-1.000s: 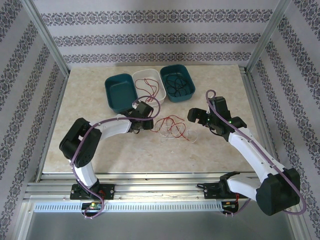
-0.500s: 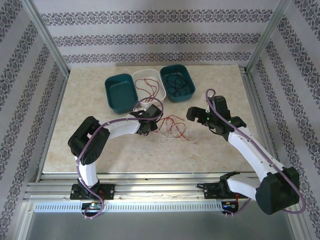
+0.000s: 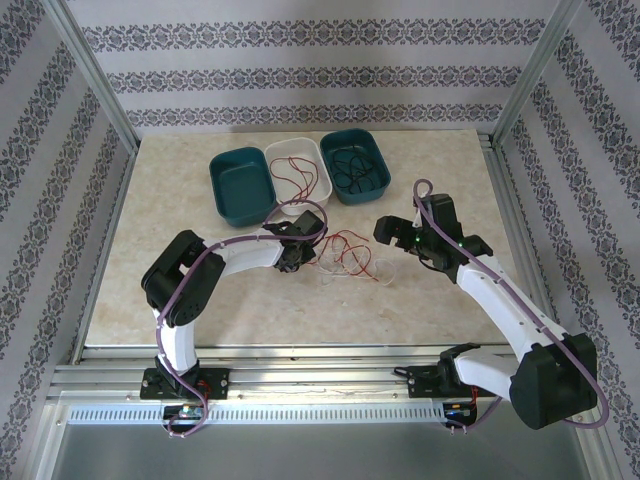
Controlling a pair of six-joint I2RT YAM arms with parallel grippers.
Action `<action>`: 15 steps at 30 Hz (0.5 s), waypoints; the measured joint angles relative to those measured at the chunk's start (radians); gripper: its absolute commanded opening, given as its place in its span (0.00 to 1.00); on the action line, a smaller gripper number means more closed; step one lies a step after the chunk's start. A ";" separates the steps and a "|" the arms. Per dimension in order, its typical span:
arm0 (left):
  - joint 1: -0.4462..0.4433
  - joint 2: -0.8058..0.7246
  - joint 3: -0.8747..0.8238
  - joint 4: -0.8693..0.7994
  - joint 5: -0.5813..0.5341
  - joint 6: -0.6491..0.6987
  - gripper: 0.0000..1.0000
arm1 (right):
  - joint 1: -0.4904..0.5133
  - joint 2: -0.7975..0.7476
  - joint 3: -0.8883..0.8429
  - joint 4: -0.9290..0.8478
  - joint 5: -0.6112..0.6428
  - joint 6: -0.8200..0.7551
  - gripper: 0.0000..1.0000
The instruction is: Untangle the cables
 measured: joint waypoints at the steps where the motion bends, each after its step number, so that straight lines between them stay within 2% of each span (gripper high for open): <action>1: 0.000 0.001 0.000 0.000 0.000 -0.001 0.30 | 0.000 0.000 0.000 0.001 -0.001 0.000 0.98; 9: -0.007 0.005 0.001 0.000 -0.005 -0.008 0.29 | 0.000 0.000 0.000 0.015 -0.021 0.004 0.98; 15: -0.009 0.006 0.002 -0.022 -0.021 -0.007 0.03 | 0.000 0.000 -0.002 0.023 -0.024 0.016 0.98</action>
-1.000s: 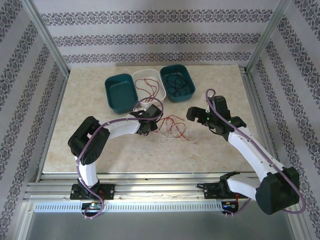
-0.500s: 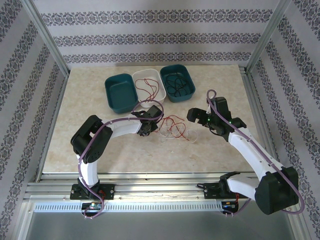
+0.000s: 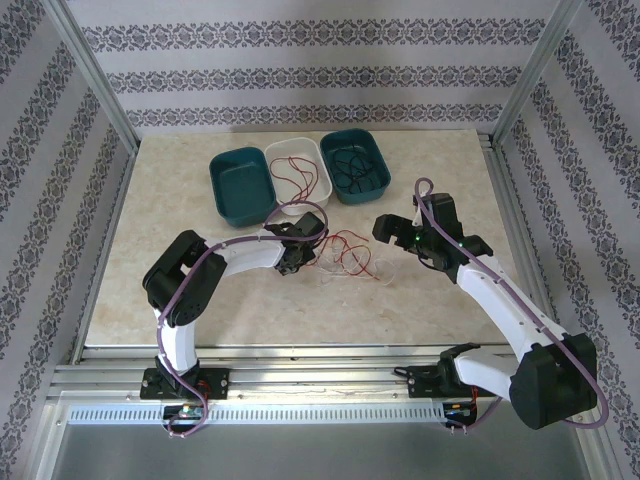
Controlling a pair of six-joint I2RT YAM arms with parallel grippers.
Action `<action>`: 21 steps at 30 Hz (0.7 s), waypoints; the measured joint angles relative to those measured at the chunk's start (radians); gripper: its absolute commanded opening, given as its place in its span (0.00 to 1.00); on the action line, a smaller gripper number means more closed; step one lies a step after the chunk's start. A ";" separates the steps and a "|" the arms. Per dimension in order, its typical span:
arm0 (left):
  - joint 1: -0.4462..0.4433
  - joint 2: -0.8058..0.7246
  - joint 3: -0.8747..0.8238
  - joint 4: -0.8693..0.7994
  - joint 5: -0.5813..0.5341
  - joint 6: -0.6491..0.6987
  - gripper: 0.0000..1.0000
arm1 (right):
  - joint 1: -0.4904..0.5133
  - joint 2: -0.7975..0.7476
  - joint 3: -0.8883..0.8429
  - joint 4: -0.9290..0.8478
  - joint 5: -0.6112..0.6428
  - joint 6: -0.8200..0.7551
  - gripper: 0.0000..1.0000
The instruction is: Untangle the cables
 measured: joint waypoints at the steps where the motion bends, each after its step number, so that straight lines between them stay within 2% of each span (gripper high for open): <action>1: 0.000 0.000 0.000 -0.003 -0.002 0.004 0.00 | 0.000 0.000 -0.002 0.002 -0.002 0.003 0.98; 6: -0.026 -0.002 0.018 0.001 0.007 0.099 0.00 | 0.000 -0.001 -0.005 0.008 -0.002 0.004 0.98; 10: -0.101 -0.034 0.045 0.046 -0.032 0.289 0.00 | 0.000 0.000 -0.005 0.018 -0.003 0.004 0.98; 15: -0.187 -0.186 0.031 0.186 -0.056 0.553 0.00 | 0.003 0.010 -0.005 0.034 -0.016 0.003 0.98; 21: -0.186 -0.391 -0.037 0.400 0.050 0.777 0.00 | 0.010 0.027 -0.008 0.064 -0.036 0.004 0.98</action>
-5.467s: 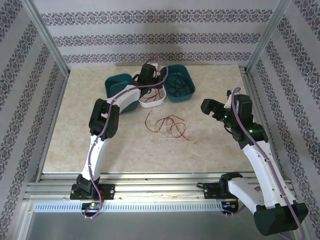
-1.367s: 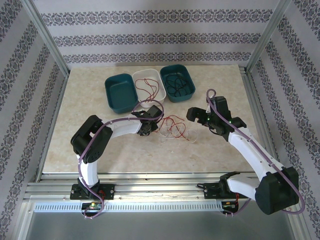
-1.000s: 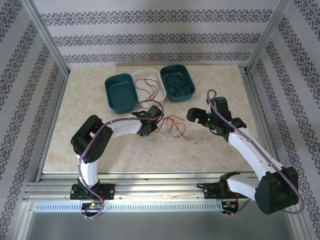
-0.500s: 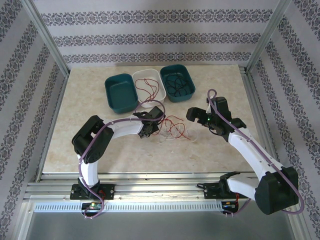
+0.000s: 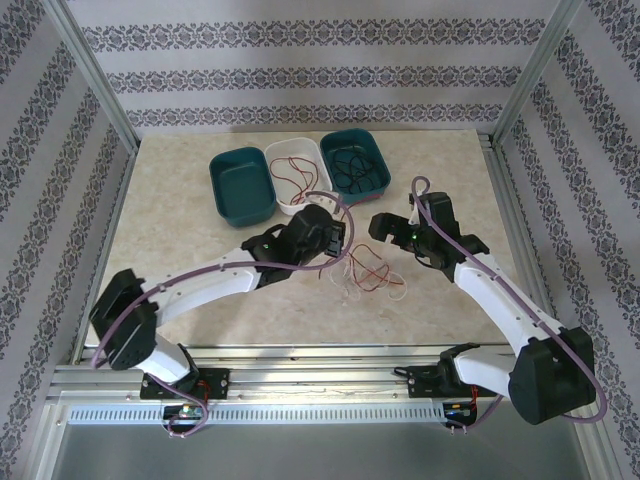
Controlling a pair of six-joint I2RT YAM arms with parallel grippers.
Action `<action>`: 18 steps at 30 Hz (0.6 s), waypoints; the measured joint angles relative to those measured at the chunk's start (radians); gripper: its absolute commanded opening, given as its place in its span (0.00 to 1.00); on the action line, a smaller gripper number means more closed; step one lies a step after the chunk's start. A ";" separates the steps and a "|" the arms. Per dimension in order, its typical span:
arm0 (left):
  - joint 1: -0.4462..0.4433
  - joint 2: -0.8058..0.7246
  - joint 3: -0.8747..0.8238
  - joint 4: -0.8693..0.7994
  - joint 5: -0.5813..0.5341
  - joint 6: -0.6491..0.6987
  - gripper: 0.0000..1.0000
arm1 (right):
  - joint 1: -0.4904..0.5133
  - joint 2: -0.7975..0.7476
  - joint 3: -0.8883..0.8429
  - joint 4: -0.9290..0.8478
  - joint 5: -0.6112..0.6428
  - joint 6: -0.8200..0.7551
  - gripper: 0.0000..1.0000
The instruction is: Untangle the cables
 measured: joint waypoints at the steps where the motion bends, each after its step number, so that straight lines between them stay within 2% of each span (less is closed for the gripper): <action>1: -0.001 -0.017 0.000 0.025 0.028 0.029 0.00 | 0.000 0.001 -0.002 0.008 -0.006 0.000 0.98; 8: -0.001 -0.042 0.015 0.088 0.105 0.163 0.00 | 0.006 0.021 -0.039 0.069 -0.037 0.011 0.98; 18: 0.014 -0.014 0.146 0.128 0.074 0.283 0.00 | 0.006 0.020 -0.055 0.090 -0.039 0.030 0.98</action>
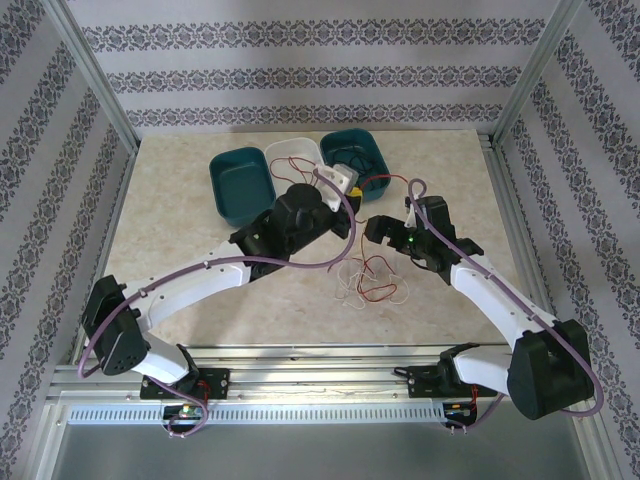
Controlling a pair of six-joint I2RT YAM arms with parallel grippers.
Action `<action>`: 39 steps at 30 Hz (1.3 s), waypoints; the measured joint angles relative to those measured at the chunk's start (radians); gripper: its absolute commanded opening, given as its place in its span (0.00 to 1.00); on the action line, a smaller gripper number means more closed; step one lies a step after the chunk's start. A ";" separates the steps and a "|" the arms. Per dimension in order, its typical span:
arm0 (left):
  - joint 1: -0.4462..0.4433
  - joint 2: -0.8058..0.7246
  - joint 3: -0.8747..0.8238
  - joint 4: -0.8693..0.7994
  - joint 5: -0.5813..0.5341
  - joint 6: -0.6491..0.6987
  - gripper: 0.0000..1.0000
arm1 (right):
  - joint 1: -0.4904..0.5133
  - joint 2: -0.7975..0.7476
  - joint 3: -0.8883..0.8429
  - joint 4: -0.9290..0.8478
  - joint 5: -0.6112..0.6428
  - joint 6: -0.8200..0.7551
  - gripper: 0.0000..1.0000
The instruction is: Untangle the cables
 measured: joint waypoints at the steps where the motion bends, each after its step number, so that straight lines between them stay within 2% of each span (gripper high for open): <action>1: 0.006 0.006 0.014 0.004 -0.003 0.007 0.00 | 0.000 -0.005 -0.003 0.000 0.003 0.000 0.98; 11: 0.067 0.046 0.159 0.012 -0.042 0.130 0.00 | -0.052 -0.149 -0.035 -0.007 0.064 0.000 0.98; 16: 0.138 0.068 0.225 0.013 -0.048 0.163 0.00 | -0.082 -0.249 -0.037 -0.019 0.103 0.000 0.98; 20: 0.216 0.117 0.277 0.024 -0.032 0.158 0.00 | -0.088 -0.299 -0.037 -0.040 0.129 -0.003 0.98; 29: 0.385 0.285 0.431 0.009 0.032 0.087 0.00 | -0.088 -0.302 -0.037 -0.095 0.150 -0.004 0.98; 39: 0.462 0.362 0.504 -0.043 0.077 0.056 0.00 | -0.094 -0.301 -0.037 -0.138 0.194 -0.003 0.98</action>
